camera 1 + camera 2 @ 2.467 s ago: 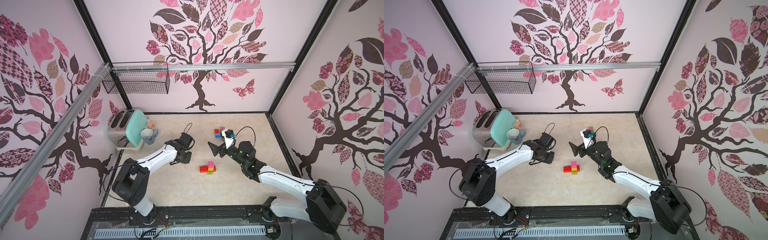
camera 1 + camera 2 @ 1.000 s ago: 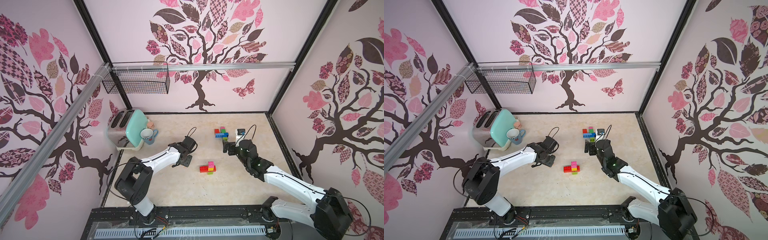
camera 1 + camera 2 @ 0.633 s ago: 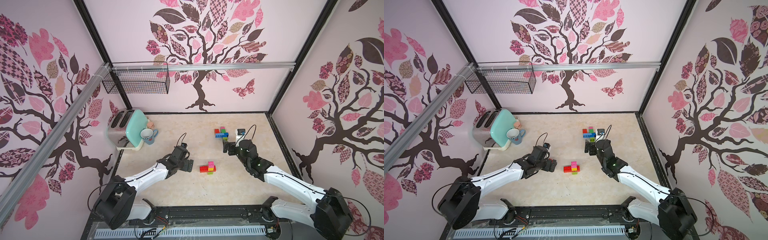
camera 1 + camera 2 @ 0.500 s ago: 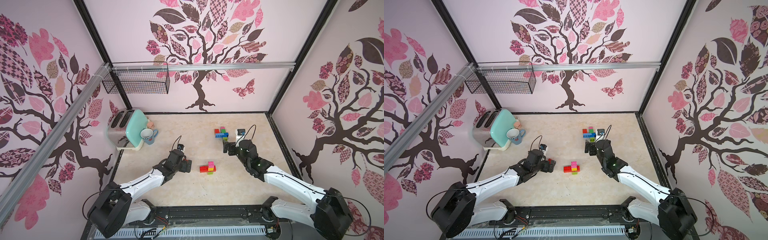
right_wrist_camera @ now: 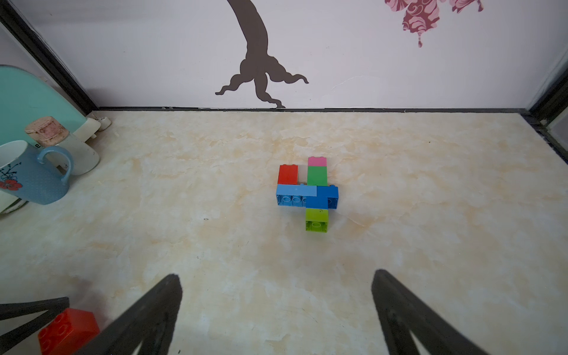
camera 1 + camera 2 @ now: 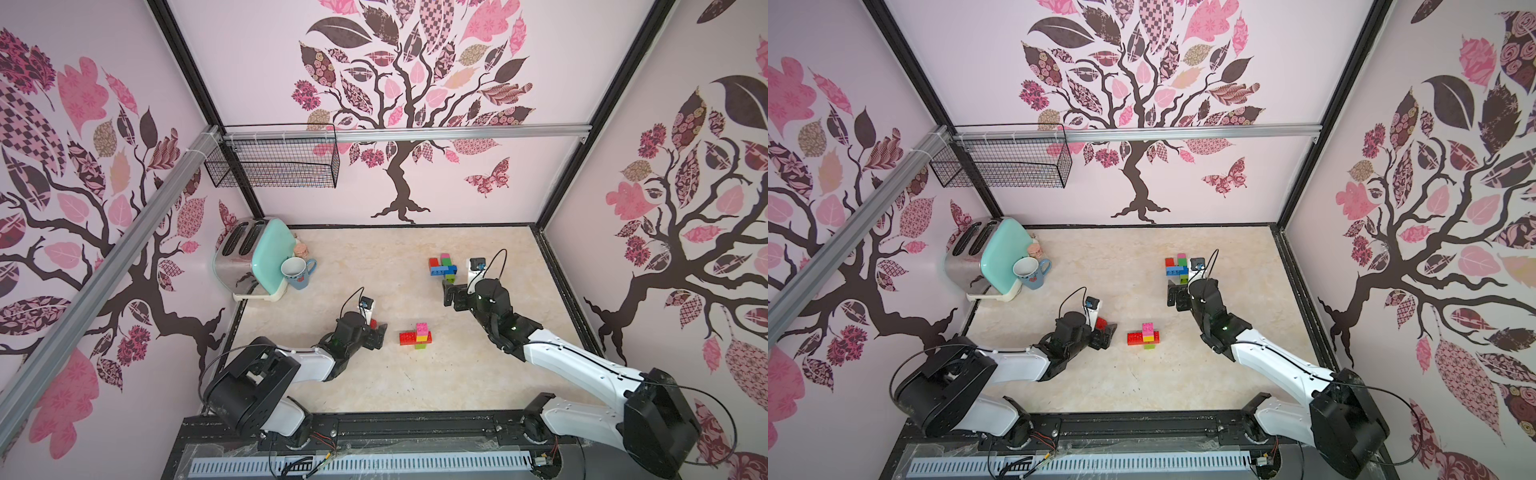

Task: Assemble the number 4 with lego
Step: Pick up the lego brick from the center of the board.

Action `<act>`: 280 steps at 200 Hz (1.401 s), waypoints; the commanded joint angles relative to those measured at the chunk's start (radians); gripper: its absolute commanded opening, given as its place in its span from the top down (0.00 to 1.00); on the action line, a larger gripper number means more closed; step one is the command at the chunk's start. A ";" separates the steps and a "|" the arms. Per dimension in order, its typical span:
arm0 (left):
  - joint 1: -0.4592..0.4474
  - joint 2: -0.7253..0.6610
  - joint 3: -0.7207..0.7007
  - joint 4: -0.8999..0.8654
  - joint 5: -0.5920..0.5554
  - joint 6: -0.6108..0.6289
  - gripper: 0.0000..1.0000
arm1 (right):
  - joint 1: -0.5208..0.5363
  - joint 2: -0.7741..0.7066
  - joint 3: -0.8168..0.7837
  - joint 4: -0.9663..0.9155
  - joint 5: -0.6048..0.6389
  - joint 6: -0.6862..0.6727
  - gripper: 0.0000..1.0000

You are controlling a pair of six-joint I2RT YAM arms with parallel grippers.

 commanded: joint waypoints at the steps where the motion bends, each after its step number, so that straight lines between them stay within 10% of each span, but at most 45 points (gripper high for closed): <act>1: 0.004 0.053 -0.008 0.147 0.024 0.084 0.21 | -0.004 0.016 0.047 0.033 -0.001 -0.035 0.01; 179: 0.050 0.021 -0.097 0.191 0.099 -0.022 0.59 | -0.004 0.007 0.040 0.042 0.010 -0.104 0.01; 229: 0.051 0.023 -0.091 0.176 0.086 -0.016 0.98 | -0.005 -0.001 0.020 0.071 0.015 -0.072 0.00; 280: 0.050 -0.027 -0.085 0.138 0.034 -0.050 1.00 | -0.026 -0.022 -0.019 0.064 -0.201 0.030 0.01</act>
